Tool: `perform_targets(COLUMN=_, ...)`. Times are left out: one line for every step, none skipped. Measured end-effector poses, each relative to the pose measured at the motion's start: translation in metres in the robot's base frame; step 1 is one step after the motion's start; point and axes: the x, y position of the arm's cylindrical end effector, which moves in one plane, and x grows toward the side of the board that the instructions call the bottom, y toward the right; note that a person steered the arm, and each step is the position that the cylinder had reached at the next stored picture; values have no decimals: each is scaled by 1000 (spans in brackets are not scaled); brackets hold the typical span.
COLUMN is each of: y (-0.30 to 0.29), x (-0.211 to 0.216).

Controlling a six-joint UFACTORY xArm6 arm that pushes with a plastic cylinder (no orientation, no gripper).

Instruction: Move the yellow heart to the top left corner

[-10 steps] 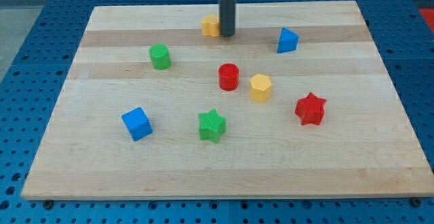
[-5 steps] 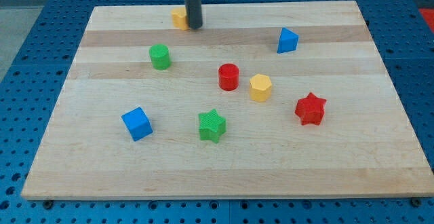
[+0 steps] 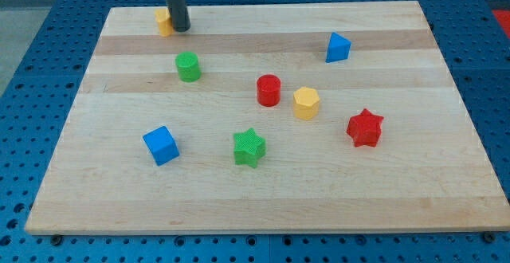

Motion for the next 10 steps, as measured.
perform_targets(y=-19, x=4)
perform_targets(y=-35, x=-3)
perform_targets(y=-44, x=-13)
perform_targets(y=-46, x=-27)
perform_targets(y=-31, x=-46)
perform_targets(y=-41, x=-46)
perform_targets(y=-56, x=-46)
perform_targets(y=-55, x=-46)
perform_targets(y=-54, x=-46)
perform_targets(y=-54, x=-46)
